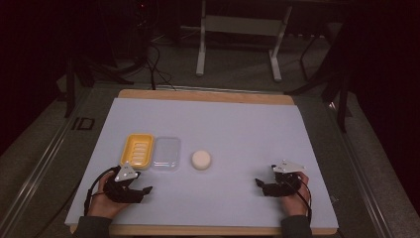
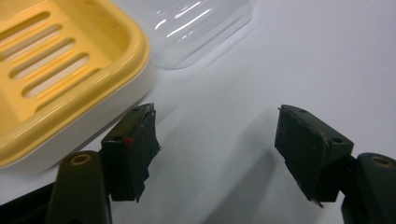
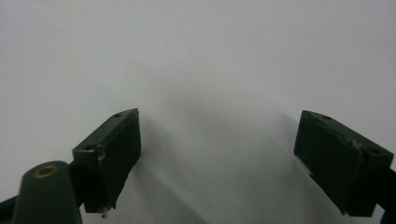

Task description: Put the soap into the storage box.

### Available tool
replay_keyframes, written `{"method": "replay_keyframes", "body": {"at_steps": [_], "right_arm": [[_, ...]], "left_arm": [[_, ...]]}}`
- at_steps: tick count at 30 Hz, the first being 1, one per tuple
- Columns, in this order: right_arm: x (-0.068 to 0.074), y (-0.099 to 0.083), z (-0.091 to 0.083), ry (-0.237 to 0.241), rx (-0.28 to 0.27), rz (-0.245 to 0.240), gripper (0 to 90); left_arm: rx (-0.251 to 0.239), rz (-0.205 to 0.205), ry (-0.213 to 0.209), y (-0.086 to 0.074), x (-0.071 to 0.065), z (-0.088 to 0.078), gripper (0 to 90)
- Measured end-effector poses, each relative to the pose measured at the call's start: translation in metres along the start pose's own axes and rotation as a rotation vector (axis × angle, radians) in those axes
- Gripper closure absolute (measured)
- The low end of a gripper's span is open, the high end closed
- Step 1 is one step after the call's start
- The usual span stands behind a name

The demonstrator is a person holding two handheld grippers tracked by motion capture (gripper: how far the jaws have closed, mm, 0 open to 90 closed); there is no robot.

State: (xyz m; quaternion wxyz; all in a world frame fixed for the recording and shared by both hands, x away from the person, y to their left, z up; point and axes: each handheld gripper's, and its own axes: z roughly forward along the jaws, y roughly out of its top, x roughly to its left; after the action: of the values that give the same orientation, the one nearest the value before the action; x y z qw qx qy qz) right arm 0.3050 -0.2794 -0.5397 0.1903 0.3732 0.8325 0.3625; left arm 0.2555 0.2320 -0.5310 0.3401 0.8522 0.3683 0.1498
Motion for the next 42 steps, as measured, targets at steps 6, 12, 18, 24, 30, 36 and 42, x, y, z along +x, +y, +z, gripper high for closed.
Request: {"method": "replay_keyframes", "body": {"at_steps": [6, 12, 18, 24, 30, 36, 42], "right_arm": [[0.003, -0.001, -0.001, -0.019, -0.015, -0.021, 14.6], [0.002, -0.003, -0.006, 0.020, -0.061, -0.025, 14.4], [0.001, -0.005, -0.010, 0.038, -0.105, -0.027, 14.1], [0.003, -0.007, -0.013, 0.034, -0.142, -0.042, 14.4], [-0.001, -0.009, -0.016, 0.060, -0.176, -0.017, 14.4], [-0.002, -0.011, -0.019, 0.062, -0.209, -0.007, 14.4], [-0.001, -0.011, -0.019, 0.060, -0.206, -0.010, 14.4]], "left_arm": [[0.007, 0.008, -0.003, 0.001, -0.003, 0.001, 30.5], [0.019, 0.018, -0.033, 0.005, -0.003, 0.005, 30.3], [0.047, 0.089, -0.078, 0.015, -0.010, 0.009, 30.1], [0.083, 0.166, -0.105, 0.030, -0.013, 0.011, 29.2], [0.105, 0.236, -0.128, 0.047, -0.013, 0.009, 29.0], [0.109, 0.274, -0.129, 0.057, -0.011, 0.004, 30.0], [0.126, 0.307, -0.132, 0.066, -0.010, 0.001, 30.4]]}}
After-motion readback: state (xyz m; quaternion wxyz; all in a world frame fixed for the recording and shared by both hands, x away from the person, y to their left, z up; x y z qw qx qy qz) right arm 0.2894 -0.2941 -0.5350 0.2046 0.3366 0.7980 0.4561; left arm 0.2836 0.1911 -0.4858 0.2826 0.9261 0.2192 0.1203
